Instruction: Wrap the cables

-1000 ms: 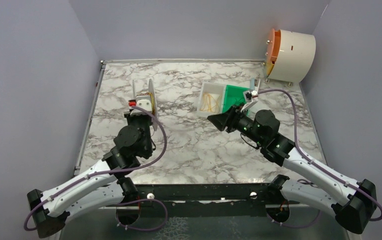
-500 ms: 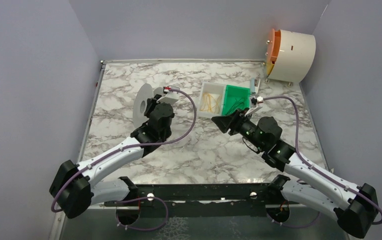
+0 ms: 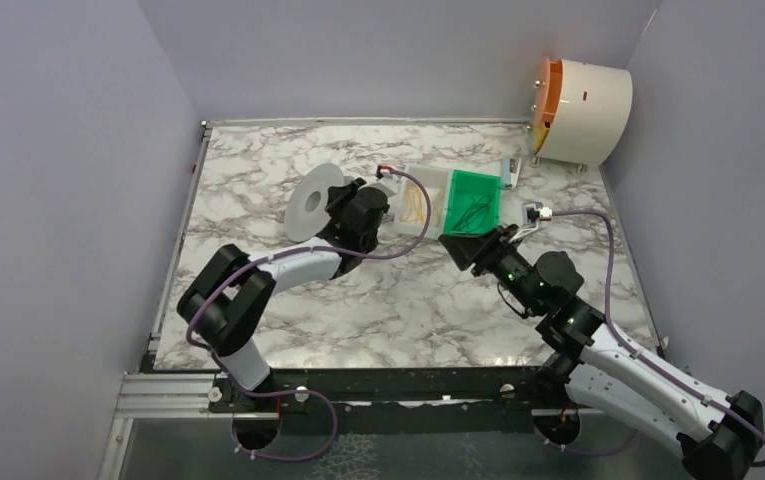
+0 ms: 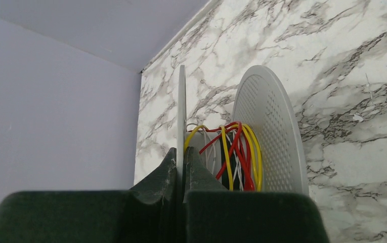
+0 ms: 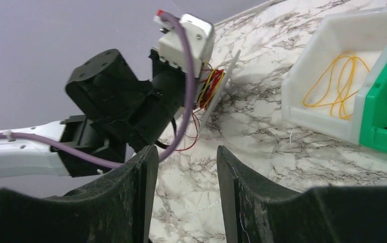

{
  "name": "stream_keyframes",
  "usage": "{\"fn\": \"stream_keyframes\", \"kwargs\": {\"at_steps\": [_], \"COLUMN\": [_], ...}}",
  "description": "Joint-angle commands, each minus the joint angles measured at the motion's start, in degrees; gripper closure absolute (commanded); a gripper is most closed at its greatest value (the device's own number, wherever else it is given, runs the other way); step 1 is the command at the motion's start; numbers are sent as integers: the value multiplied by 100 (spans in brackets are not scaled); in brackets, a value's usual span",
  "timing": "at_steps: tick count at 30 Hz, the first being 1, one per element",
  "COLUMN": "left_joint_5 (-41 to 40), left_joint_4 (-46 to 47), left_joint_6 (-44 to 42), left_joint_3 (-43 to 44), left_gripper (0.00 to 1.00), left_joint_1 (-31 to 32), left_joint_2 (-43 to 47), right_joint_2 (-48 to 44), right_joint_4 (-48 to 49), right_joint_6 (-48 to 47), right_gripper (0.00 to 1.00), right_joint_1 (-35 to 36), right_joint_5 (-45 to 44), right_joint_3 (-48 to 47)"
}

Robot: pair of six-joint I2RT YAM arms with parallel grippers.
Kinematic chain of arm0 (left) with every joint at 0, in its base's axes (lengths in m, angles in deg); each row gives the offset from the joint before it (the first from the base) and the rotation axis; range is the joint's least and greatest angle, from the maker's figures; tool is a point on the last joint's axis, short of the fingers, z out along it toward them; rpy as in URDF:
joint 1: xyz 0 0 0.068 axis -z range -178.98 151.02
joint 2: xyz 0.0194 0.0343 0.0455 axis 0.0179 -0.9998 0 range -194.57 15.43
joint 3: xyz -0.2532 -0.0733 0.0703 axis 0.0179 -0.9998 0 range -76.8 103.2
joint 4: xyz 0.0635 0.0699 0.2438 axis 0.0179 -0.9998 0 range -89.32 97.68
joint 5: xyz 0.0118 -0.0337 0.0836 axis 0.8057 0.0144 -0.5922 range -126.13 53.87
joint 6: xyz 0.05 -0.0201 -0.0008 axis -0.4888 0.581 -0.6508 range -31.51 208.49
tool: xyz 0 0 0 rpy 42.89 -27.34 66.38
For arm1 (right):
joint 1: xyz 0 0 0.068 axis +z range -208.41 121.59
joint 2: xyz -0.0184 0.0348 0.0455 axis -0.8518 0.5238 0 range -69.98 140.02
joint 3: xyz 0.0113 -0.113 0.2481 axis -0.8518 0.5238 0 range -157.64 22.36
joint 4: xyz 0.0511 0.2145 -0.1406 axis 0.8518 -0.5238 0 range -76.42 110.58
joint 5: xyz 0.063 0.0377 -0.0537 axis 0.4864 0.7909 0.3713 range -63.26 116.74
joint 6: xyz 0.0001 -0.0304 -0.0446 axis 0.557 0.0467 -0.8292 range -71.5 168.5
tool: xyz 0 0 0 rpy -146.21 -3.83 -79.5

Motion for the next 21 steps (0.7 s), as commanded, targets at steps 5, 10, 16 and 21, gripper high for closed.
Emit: {"fn": "stream_keyframes", "kwargs": {"at_steps": [5, 10, 16, 21], "left_joint_5": [-359, -485, -426, -277], "left_joint_4": [1084, 1074, 1076, 1076], "left_joint_6": [-1122, -945, -793, -681], "left_joint_3": [607, 892, 968, 937], "left_gripper": [100, 100, 91, 76], "left_joint_1": [-41, -14, 161, 293], "left_joint_2": [-1245, -1702, -1847, -1954], "right_joint_2": [-30, -26, -141, -235], "right_joint_4": [327, 381, 458, 669], "right_joint_6": [-82, -121, -160, -283], "right_gripper": [49, 48, 47, 44], "right_joint_1": [24, 24, 24, 24], "right_joint_5": [-205, -246, -428, -506], "right_joint_3": [95, 135, 251, 389]}}
